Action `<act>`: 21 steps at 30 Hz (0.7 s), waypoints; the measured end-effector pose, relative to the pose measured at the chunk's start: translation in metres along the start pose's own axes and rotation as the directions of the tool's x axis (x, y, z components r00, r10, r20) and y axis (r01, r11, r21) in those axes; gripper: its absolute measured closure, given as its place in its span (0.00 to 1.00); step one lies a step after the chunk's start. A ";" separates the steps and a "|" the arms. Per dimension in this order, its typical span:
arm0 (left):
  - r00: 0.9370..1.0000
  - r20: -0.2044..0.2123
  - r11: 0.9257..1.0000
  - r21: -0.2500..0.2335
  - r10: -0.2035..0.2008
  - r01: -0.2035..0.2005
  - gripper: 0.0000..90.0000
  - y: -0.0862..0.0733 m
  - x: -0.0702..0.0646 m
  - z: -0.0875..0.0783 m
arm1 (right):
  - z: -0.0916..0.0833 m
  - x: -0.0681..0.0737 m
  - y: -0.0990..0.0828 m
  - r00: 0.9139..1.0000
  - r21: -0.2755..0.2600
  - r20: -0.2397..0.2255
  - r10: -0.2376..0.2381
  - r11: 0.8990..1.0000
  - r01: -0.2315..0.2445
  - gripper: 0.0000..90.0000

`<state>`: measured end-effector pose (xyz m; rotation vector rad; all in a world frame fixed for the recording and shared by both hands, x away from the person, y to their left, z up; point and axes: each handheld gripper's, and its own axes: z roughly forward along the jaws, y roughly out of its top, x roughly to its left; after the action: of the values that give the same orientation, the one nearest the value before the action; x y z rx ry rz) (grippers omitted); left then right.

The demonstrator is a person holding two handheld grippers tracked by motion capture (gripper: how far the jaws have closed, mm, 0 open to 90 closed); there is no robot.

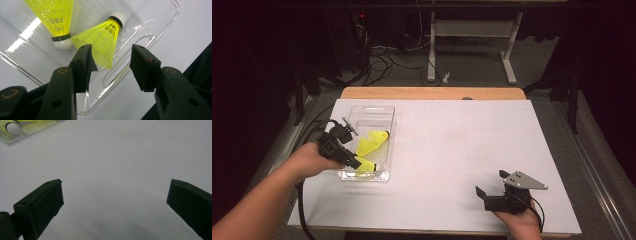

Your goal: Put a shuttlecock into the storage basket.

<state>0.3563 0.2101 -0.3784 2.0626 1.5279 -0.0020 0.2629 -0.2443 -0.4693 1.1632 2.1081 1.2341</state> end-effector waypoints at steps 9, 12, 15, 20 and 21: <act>1.000 -0.029 0.999 -0.043 -0.011 0.010 0.39 0.010 -0.009 -0.014 | 0.000 0.000 0.000 1.000 -0.002 0.000 0.000 1.000 0.000 0.01; 1.000 -0.022 0.998 -0.057 -0.023 0.021 0.33 0.012 -0.013 -0.017 | 0.000 0.001 0.000 1.000 -0.002 0.000 0.002 1.000 -0.002 0.01; 0.999 -0.030 0.999 -0.050 -0.022 0.020 0.16 0.013 -0.015 -0.017 | -0.001 0.001 -0.001 1.000 -0.004 0.002 0.003 1.000 -0.003 0.01; 0.998 -0.054 0.999 -0.045 -0.033 0.031 0.00 0.013 -0.014 -0.013 | -0.001 0.001 0.000 1.000 -0.006 0.003 0.005 1.000 -0.005 0.01; 0.998 -0.055 0.998 -0.054 -0.036 0.033 0.00 0.013 -0.013 -0.013 | -0.001 0.001 0.000 1.000 -0.005 0.003 0.006 1.000 -0.006 0.01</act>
<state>0.3590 0.2017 -0.3577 2.0104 1.5799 0.0831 0.2613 -0.2438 -0.4691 1.1692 2.0992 1.2388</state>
